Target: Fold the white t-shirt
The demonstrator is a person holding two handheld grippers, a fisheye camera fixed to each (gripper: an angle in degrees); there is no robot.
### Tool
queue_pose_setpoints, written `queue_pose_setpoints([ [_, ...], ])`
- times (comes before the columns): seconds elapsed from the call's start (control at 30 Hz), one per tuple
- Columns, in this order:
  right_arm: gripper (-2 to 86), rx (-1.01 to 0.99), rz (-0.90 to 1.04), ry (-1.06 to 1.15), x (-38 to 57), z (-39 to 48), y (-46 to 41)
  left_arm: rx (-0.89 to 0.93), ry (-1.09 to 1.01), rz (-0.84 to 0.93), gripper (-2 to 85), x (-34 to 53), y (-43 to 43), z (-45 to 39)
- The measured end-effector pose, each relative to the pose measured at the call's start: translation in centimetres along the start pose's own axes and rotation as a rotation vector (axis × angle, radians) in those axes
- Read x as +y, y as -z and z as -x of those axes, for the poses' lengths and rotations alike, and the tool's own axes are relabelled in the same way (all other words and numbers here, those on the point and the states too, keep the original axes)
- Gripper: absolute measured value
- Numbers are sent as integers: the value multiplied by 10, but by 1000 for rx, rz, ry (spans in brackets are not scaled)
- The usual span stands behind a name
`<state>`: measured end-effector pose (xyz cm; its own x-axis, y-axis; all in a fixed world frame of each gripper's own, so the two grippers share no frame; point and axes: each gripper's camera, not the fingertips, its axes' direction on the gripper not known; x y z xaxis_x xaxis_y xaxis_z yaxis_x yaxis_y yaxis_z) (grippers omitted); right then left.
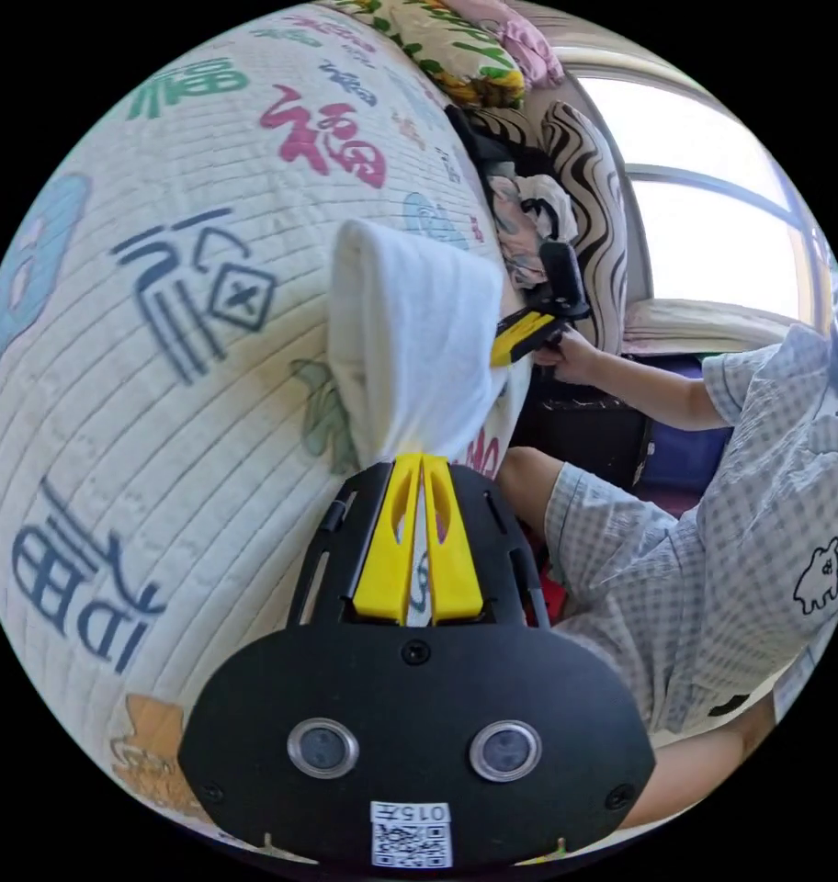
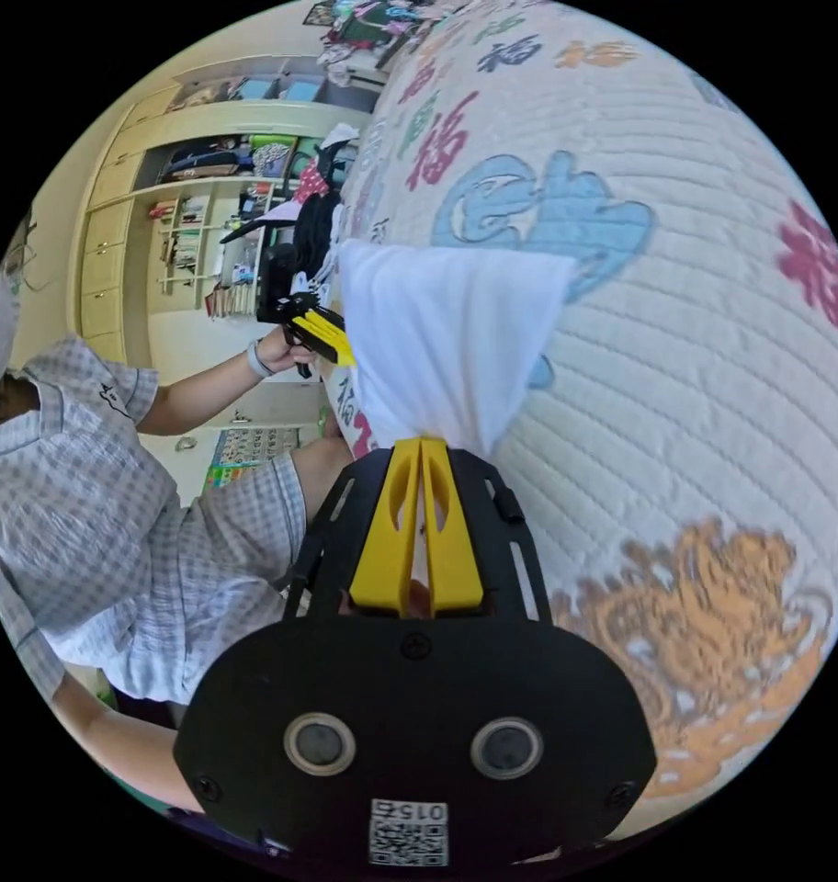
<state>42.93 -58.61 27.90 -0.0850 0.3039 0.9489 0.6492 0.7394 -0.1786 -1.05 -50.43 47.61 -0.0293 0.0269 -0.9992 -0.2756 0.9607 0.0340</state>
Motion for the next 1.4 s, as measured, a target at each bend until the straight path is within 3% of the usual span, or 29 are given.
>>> queue_pose_setpoints([
  [0.13, 27, -78, -148, -36, 15, -8, 21, 47, 67, -104, 25, 25, 53, 8],
  [0.2, 75, -110, -252, -42, 15, -15, 27, 46, 114, -204, 90, 35, 84, 16],
  [0.3, 130, -100, -245, -66, -1, -36, 14, 95, 90, -227, 123, 30, 96, 22],
  [0.43, 132, -297, -261, 22, -33, -50, -18, 232, 37, -237, 118, 12, 97, 24],
  [0.63, 60, -336, -151, 28, -80, -42, -63, 297, -20, -158, 86, -9, 107, 1],
  [0.9, 27, -271, -56, 105, -140, 40, -91, 365, 13, -331, 49, 81, 216, -42],
  [1.1, 21, -356, 80, 242, -268, 132, -184, 252, 125, -591, 44, 216, 356, -65],
  [1.4, 25, -307, 169, 374, -494, 255, -364, -46, 347, -763, 45, 339, 570, -22],
])
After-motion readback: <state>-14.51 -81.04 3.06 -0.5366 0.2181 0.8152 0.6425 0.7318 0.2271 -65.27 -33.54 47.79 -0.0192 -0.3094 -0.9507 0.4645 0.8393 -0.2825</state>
